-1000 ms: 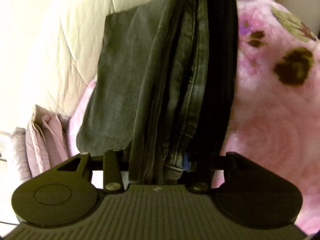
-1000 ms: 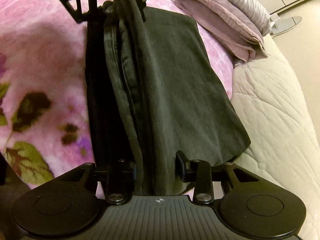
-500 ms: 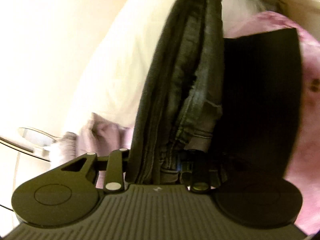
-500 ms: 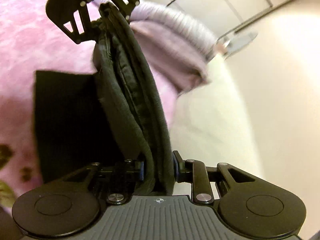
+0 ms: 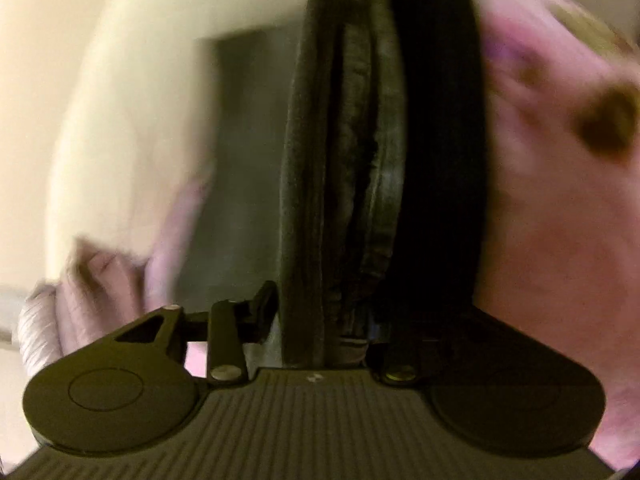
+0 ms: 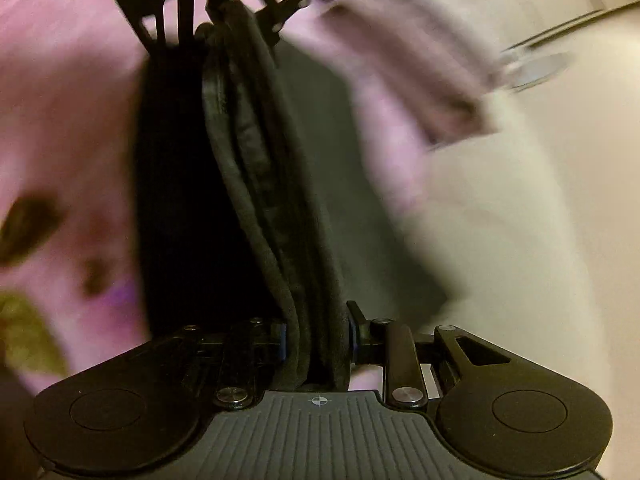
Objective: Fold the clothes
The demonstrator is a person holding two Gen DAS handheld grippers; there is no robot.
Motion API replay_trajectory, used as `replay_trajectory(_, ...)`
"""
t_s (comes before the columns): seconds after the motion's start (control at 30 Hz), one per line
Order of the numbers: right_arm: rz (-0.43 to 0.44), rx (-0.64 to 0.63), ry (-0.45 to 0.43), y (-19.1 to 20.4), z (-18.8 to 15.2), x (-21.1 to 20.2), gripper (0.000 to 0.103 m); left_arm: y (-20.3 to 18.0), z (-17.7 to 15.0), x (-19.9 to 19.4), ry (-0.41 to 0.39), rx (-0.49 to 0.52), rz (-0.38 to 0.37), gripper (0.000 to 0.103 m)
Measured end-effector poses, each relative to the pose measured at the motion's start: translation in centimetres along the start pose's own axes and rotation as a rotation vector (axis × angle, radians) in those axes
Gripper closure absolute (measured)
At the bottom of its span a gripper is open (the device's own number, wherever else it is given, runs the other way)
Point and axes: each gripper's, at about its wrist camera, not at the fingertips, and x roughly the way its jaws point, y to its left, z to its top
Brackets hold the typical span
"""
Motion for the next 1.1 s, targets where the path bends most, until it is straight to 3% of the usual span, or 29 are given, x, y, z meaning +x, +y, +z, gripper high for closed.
replay_trajectory(0.07,-0.022,-0.027,0.006,1.3,-0.2,0.1,0.076,-0.9,-1.6,-1.0,0.002,-0.031,0.031,0.063)
replay_trajectory(0.2,-0.028,-0.005,0.027,1.3,0.0,-0.3,0.069,-0.9,-3.6,-3.1,0.005,-0.011,0.019,0.059)
replay_trajectory(0.33,-0.026,-0.015,0.047,1.6,0.4,-0.3,0.068,-1.6,-7.7,-6.8,0.033,-0.027,0.015,0.047)
replay_trajectory(0.5,0.015,0.06,0.054,3.5,-0.4,0.1,0.07,-3.6,-13.3,-10.2,0.049,-0.112,-0.004,0.062)
replay_trajectory(0.6,0.024,0.104,0.075,3.5,-0.1,0.2,0.073,-3.7,-11.4,-9.1,0.047,-0.127,-0.03,0.064)
replay_trajectory(0.7,0.019,0.091,0.087,3.9,0.3,0.2,0.073,-5.4,-11.8,-9.8,0.047,-0.124,-0.045,0.065)
replay_trajectory(0.87,0.023,0.09,0.148,4.4,0.4,-1.8,0.068,-4.2,-12.2,-8.9,0.097,-0.121,-0.068,0.063)
replay_trajectory(0.93,0.045,0.169,0.182,4.0,0.4,-2.9,0.063,-3.3,-12.7,-10.2,0.15,-0.243,-0.112,0.061)
replay_trajectory(1.0,0.074,0.292,0.205,3.2,0.2,-4.4,0.06,-2.1,-13.3,-11.8,0.194,-0.427,-0.149,0.057)
replay_trajectory(1.1,0.141,0.57,0.227,1.7,-0.3,-6.7,0.049,-0.6,-14.3,-14.4,0.27,-0.712,-0.178,0.043)
